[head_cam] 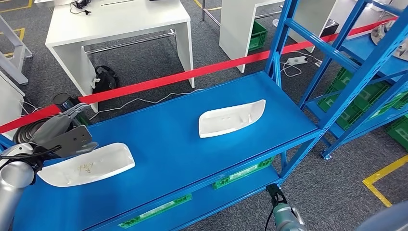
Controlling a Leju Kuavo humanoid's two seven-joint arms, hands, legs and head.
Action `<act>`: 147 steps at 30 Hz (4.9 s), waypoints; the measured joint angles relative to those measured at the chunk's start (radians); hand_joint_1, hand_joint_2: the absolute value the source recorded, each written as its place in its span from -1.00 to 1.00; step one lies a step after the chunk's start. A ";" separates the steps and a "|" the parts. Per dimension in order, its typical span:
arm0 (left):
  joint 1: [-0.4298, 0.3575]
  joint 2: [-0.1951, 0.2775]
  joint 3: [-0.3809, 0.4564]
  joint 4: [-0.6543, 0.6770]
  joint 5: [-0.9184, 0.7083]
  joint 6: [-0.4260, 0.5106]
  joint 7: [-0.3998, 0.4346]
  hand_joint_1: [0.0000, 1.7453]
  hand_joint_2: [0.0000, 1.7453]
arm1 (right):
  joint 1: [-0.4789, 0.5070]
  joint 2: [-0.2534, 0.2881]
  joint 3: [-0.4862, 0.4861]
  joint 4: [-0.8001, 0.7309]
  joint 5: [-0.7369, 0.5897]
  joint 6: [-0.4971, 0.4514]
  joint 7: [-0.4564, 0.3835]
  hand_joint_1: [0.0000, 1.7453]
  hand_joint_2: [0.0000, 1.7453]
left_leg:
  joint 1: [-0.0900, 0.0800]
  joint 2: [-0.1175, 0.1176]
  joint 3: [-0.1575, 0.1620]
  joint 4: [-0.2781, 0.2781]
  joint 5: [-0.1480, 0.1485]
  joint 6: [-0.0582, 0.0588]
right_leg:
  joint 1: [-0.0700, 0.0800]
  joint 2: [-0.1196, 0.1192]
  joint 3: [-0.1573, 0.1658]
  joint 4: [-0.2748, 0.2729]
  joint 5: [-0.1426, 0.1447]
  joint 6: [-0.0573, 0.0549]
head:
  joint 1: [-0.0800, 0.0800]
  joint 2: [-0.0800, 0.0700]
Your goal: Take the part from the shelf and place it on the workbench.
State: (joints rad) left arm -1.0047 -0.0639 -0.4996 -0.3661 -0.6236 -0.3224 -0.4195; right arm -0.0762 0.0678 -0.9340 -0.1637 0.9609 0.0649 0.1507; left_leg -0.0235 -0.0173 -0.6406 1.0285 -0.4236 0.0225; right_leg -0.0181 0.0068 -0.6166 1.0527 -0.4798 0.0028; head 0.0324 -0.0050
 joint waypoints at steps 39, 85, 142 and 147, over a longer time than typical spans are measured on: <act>0.309 0.070 -0.281 -0.369 0.175 0.116 0.044 -1.00 1.00 | 0.000 0.006 -0.073 0.000 -0.014 -0.023 0.027 -1.00 -1.00 | -0.002 0.000 0.007 -0.010 0.000 -0.025 | -0.004 -0.001 0.005 -0.005 -0.003 -0.006 | 0.000 0.000; 0.270 0.053 -0.379 -0.134 -0.117 0.319 0.318 1.00 1.00 | 0.000 0.015 -0.078 0.000 0.015 0.002 0.000 -1.00 -1.00 | -0.002 0.000 0.007 -0.010 0.000 -0.025 | -0.004 -0.001 0.005 -0.005 -0.003 -0.006 | 0.000 0.000; 0.592 0.133 0.037 -1.330 0.662 0.151 0.040 1.00 1.00 | 0.004 0.033 -0.130 0.000 0.023 -0.023 -0.016 -1.00 -1.00 | -0.004 0.000 0.010 -0.009 -0.004 -0.021 | -0.004 -0.001 0.012 -0.008 -0.006 -0.001 | 0.000 0.000; 0.617 0.137 0.036 -1.392 0.685 0.091 0.020 1.00 1.00 | 0.004 0.037 -0.130 0.000 0.034 -0.022 -0.016 -1.00 -1.00 | -0.009 0.000 0.011 -0.003 -0.012 -0.008 | -0.009 -0.002 0.016 -0.012 -0.006 0.008 | 0.000 0.000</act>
State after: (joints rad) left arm -0.3873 0.0734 -0.4640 -1.7580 0.0618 -0.2310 -0.3996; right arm -0.0721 0.1050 -1.0639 -0.1637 0.9948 0.0432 0.1347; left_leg -0.0328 -0.0169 -0.6300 1.0257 -0.4357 0.0141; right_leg -0.0276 0.0048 -0.6005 1.0408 -0.4859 0.0104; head 0.0323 -0.0050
